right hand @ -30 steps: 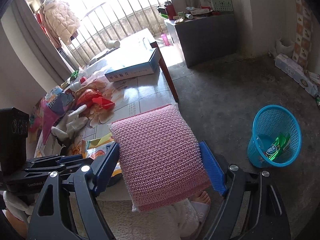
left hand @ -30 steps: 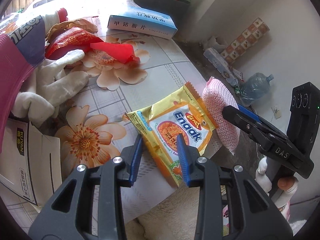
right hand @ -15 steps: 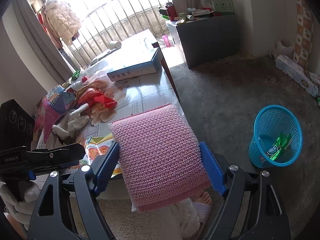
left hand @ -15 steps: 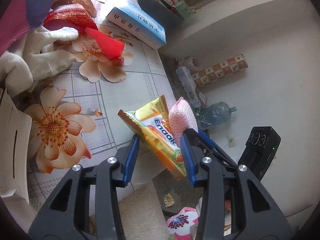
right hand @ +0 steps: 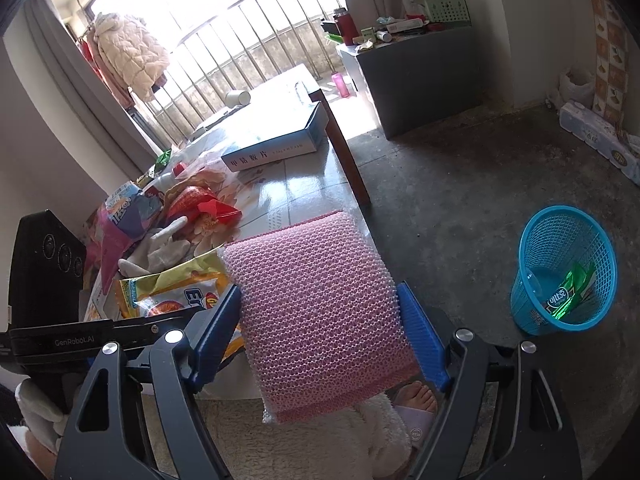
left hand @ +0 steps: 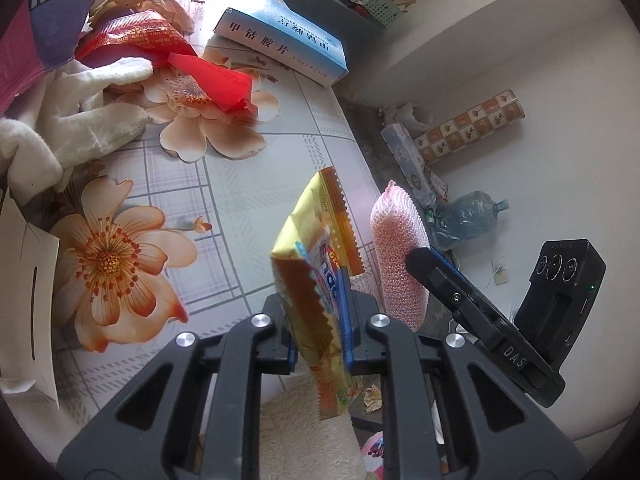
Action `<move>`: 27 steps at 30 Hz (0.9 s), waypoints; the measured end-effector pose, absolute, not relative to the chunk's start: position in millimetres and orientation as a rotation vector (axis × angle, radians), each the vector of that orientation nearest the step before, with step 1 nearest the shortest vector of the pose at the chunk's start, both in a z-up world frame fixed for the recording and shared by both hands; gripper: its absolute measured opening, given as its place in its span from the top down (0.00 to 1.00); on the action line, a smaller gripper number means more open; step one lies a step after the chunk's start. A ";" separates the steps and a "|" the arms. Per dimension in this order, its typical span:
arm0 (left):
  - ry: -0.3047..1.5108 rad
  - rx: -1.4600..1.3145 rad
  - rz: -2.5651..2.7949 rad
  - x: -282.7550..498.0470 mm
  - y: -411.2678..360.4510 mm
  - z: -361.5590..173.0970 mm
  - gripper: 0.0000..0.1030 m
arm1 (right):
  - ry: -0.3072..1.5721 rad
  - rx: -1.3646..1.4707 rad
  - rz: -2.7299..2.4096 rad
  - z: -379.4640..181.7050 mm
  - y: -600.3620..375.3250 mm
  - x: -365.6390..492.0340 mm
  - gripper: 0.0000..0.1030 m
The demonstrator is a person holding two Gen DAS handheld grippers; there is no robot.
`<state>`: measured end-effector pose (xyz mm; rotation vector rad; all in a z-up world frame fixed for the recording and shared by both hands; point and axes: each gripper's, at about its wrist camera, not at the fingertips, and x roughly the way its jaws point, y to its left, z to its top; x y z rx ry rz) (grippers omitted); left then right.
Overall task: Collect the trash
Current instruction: 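Lift the pad and packet and carry both toward the blue wastebasket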
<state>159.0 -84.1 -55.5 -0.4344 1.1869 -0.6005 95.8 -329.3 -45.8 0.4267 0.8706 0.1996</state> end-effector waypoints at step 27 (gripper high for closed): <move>1.038 0.089 -0.867 176.6 -288.3 12.7 0.89 | 0.699 0.841 -0.175 -78.9 -547.3 1.5 0.26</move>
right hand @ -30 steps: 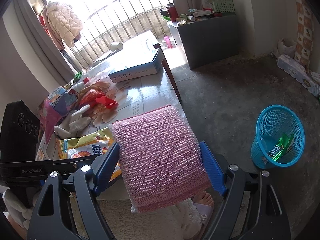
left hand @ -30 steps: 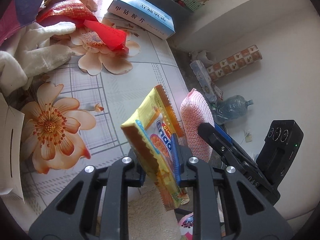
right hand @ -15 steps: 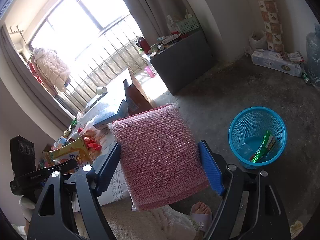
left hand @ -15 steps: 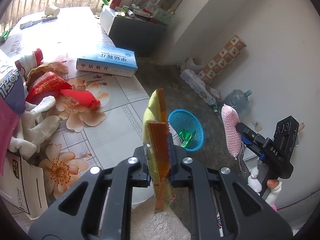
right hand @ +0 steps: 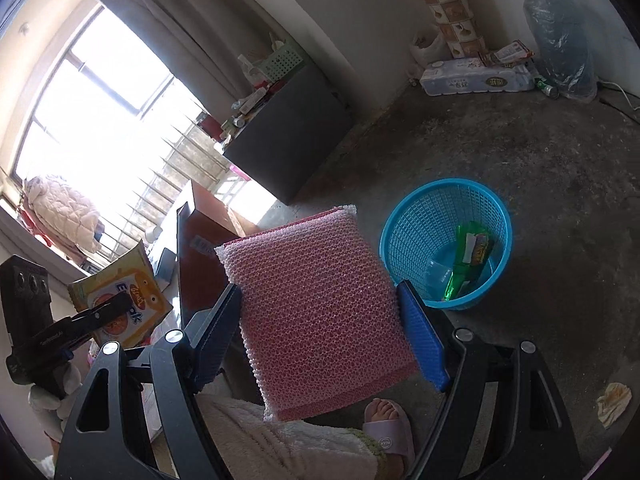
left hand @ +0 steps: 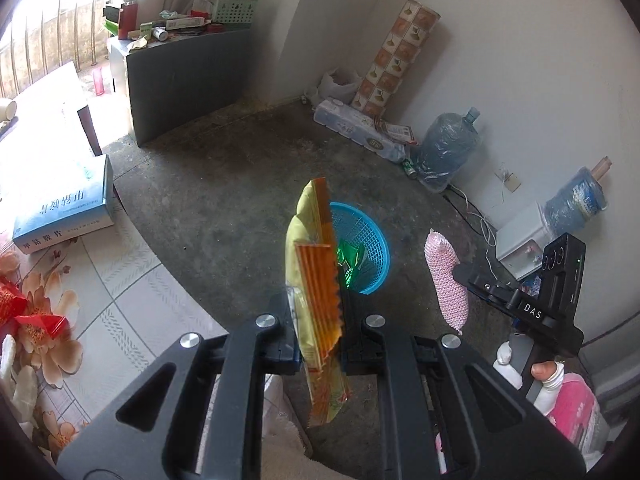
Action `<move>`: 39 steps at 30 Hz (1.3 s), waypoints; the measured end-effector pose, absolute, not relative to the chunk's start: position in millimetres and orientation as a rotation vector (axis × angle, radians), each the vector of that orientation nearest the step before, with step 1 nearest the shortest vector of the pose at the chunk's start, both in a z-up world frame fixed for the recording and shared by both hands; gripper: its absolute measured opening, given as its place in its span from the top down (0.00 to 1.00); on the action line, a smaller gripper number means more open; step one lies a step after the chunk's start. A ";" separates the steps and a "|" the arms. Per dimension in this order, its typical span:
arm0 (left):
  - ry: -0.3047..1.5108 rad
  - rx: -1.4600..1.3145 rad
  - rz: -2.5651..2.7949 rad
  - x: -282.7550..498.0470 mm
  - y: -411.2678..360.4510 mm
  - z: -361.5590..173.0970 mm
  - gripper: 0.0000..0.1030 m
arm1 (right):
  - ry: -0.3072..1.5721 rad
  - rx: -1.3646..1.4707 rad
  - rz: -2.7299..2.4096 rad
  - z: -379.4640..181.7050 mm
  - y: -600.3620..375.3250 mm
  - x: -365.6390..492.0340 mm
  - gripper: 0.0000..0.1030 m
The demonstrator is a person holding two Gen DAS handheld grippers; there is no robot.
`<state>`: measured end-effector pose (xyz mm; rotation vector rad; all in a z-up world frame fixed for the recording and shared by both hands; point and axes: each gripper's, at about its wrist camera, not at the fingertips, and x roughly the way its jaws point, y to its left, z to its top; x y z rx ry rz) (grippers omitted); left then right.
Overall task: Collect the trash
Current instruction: 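Lift the pad and packet and carry both toward the blue wastebasket, then open both tools to drop the pad and packet into the wastebasket, then move both tools back to the table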
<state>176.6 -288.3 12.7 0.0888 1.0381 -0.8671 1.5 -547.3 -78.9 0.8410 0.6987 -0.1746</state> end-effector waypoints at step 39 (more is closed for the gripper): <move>1.029 0.088 -0.960 210.0 -418.2 -25.7 0.38 | 0.731 1.100 -0.332 -180.1 -626.0 1.5 0.18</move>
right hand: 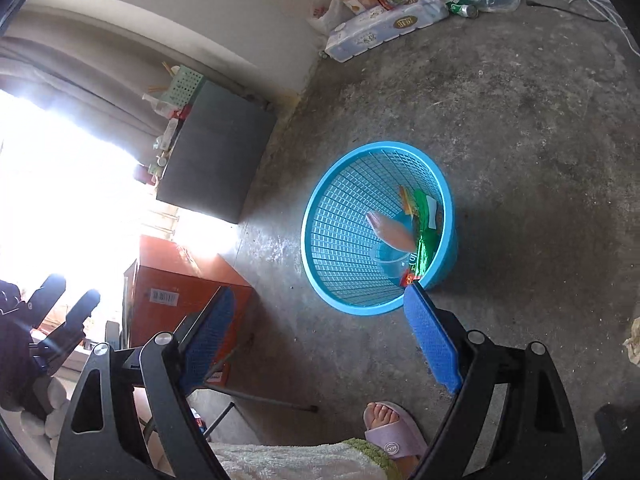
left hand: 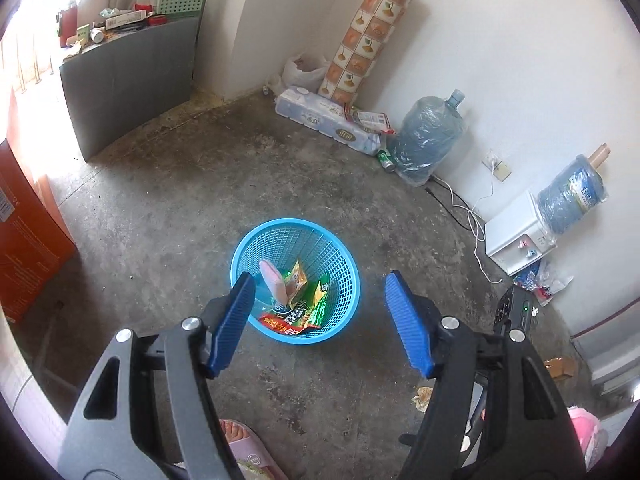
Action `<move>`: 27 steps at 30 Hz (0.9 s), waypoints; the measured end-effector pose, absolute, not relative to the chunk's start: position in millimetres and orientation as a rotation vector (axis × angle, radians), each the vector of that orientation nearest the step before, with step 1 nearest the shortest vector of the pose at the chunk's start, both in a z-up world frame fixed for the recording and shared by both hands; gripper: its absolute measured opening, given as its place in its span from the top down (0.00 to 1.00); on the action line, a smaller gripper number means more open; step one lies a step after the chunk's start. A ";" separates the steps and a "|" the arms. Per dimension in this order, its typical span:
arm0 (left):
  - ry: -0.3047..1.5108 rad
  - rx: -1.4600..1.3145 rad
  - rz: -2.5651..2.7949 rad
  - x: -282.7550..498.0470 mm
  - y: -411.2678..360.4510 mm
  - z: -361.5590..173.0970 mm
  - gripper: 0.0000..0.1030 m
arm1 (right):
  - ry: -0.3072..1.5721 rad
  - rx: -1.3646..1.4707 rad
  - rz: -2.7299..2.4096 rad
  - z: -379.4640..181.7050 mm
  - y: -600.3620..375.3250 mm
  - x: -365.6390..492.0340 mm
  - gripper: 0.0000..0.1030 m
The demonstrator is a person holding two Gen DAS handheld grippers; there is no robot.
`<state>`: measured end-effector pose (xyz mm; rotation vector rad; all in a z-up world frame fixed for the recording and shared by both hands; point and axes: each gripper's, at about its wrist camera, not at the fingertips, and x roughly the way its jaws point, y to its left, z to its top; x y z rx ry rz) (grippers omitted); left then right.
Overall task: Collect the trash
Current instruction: 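Move both tools back to the table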
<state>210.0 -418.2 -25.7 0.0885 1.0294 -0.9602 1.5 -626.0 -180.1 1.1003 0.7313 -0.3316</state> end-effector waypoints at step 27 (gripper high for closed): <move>0.751 -0.299 -0.441 97.5 54.2 19.0 0.30 | 0.819 0.620 0.305 -18.2 -352.3 40.9 0.18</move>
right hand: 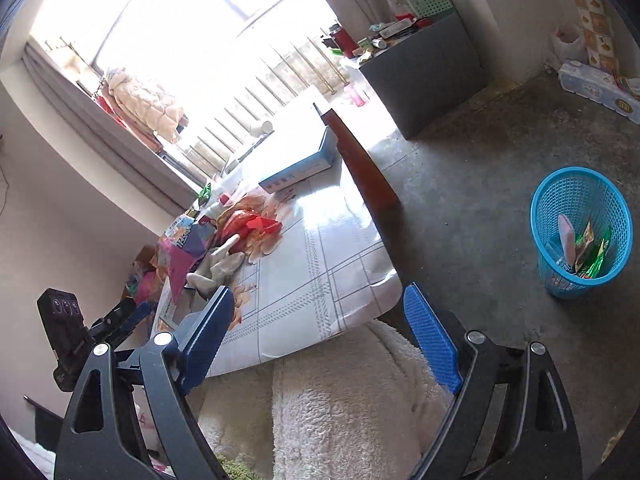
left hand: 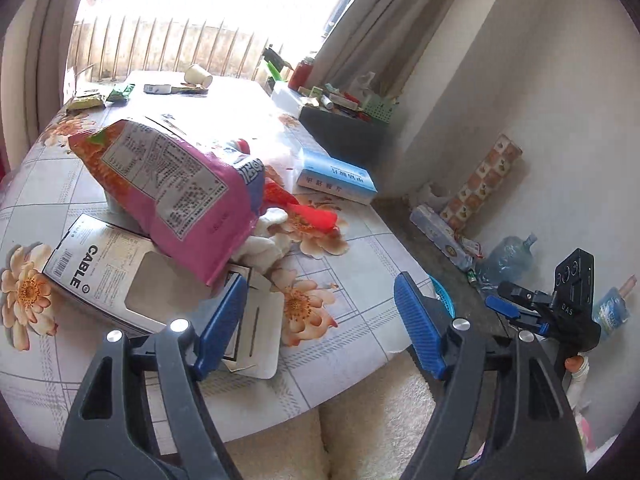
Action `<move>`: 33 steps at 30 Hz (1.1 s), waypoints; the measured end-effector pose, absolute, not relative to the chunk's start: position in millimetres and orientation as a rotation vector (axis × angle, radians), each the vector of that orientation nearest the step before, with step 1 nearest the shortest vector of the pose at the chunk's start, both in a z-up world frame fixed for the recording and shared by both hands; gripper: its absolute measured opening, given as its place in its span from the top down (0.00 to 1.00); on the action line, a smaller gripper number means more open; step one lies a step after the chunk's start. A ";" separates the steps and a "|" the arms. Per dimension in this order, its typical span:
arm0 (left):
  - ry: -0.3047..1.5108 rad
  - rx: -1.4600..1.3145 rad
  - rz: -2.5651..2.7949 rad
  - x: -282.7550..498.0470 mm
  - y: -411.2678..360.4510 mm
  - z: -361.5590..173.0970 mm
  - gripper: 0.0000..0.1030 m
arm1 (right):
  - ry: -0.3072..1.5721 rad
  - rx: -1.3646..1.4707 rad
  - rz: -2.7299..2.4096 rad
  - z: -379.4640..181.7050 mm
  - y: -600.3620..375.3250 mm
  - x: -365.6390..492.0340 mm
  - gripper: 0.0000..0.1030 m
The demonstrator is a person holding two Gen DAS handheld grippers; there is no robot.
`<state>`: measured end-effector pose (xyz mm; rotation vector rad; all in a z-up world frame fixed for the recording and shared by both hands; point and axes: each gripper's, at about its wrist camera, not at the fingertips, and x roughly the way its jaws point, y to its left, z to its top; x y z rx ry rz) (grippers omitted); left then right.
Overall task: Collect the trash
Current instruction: 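Move both tools back to the table, then grasp the pink chip bag with the left tool and lift it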
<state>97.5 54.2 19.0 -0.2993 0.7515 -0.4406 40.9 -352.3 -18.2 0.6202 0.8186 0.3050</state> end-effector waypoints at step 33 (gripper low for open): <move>0.783 -0.978 -0.265 252.4 218.4 -57.7 0.54 | 1.035 0.188 0.644 -23.0 -94.1 117.4 0.15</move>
